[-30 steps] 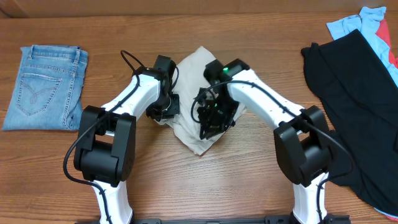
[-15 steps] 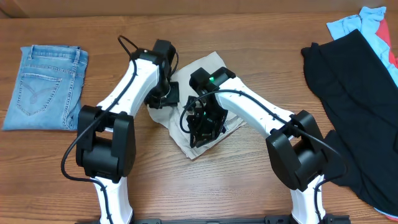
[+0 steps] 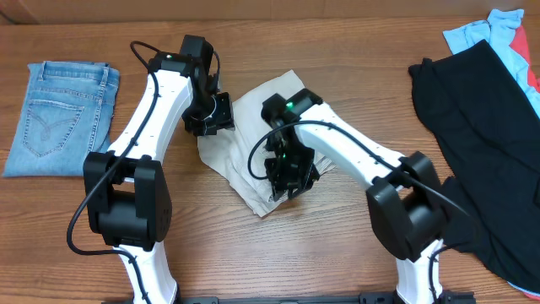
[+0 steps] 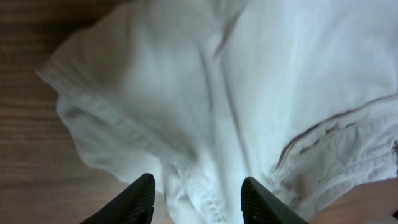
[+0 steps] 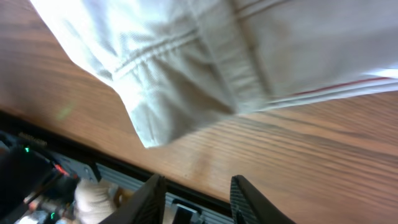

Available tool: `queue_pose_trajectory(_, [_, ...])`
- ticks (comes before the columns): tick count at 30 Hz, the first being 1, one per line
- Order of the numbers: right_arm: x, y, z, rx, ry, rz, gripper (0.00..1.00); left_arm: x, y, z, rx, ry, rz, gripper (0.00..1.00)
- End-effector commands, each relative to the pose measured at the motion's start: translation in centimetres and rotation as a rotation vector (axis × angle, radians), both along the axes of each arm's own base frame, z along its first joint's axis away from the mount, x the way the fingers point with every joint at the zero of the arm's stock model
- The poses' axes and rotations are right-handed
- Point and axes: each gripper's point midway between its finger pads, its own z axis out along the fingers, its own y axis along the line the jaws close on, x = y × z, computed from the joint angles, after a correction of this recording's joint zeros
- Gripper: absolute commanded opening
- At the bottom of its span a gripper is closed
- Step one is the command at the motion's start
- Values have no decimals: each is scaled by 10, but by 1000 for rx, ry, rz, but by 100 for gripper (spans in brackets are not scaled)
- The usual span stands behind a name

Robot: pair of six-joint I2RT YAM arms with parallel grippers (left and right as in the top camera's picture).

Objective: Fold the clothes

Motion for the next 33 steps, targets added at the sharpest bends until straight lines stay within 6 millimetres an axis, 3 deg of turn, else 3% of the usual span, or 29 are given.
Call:
queue_pose_trajectory(1, [38,-13,41,28,-200,-41,40,-5,-9,16,-29,-7,8,48])
queue_pose_trajectory(5, [73,-29,40,-12,-331,-76,40,-5,-10,5,-28,0,41,48])
queue_pose_trajectory(10, [130,-56,34,-127,-556,-117,40,-12,-7,-22,-23,33,110,48])
queue_pose_trajectory(13, [149,-66,31,-134,-591,-156,40,-17,-7,-37,-26,44,130,48])
queue_pose_trajectory(18, [162,-90,17,-164,-565,-214,40,-13,-11,-48,-43,12,125,47])
queue_pose_trajectory(23, [164,-101,10,-182,-543,-233,40,-3,-15,-46,-58,-33,120,44])
queue_pose_trajectory(25, [164,-103,9,-186,-538,-236,40,-3,-15,-46,-58,-33,120,36])
queue_pose_trajectory(28, [164,-102,9,-186,-539,-236,40,-4,-21,-44,-98,-22,115,16])
queue_pose_trajectory(33, [164,-103,9,-186,-538,-236,40,-16,-30,-20,-217,49,115,13])
